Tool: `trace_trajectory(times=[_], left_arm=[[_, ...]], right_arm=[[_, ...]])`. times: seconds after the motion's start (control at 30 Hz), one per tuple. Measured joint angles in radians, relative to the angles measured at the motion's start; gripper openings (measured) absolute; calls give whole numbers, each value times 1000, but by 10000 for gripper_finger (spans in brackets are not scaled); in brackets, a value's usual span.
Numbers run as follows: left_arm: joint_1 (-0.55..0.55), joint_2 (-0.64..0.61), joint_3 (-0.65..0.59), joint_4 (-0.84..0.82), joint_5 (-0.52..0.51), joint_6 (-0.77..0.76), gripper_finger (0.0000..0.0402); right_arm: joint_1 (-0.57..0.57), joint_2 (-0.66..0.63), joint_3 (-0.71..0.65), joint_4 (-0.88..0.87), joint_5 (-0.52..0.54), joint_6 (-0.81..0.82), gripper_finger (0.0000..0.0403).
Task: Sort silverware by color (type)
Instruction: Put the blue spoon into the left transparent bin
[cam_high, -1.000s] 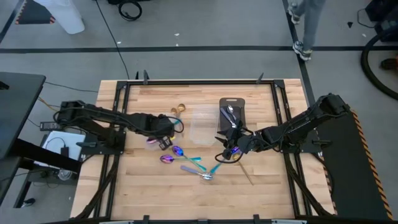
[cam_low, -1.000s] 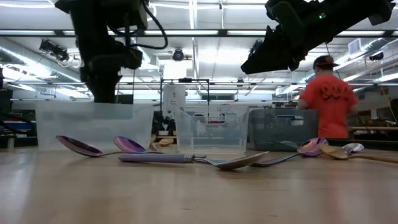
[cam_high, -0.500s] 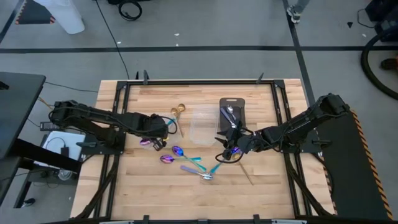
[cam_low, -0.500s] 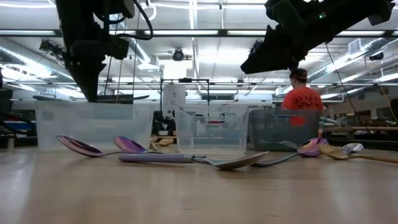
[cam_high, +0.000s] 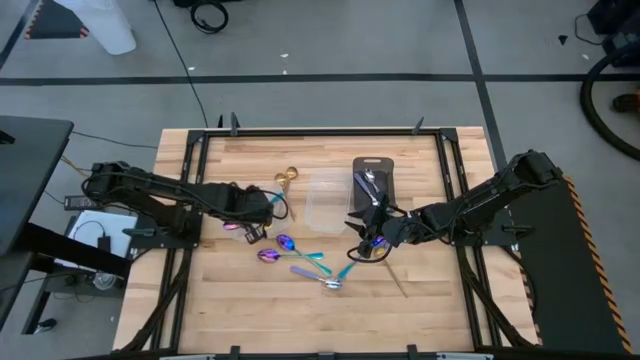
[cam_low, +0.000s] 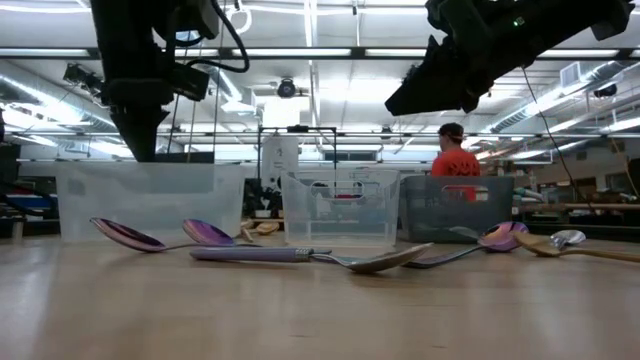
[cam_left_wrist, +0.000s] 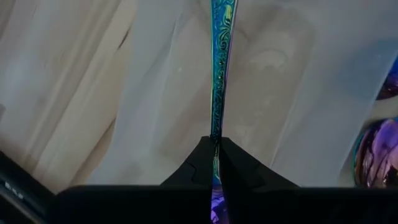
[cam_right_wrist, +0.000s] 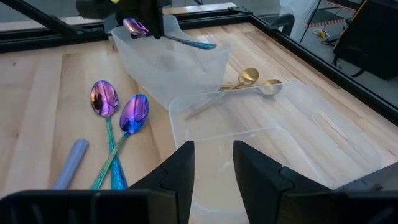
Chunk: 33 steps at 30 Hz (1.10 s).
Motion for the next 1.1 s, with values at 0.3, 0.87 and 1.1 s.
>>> trace_trajectory(times=[0.3, 0.87, 1.1], left_arm=[[6, -1, 0, -3, 1, -119, 21], [113, 56, 1, 89, 96, -157, 21], [147, 96, 1, 83, 117, -138, 21]], right_arm=[[0, 0, 0, 3, -16, 0, 121], [19, 0, 0, 10, -23, -25, 121], [24, 0, 0, 24, -23, -34, 121]])
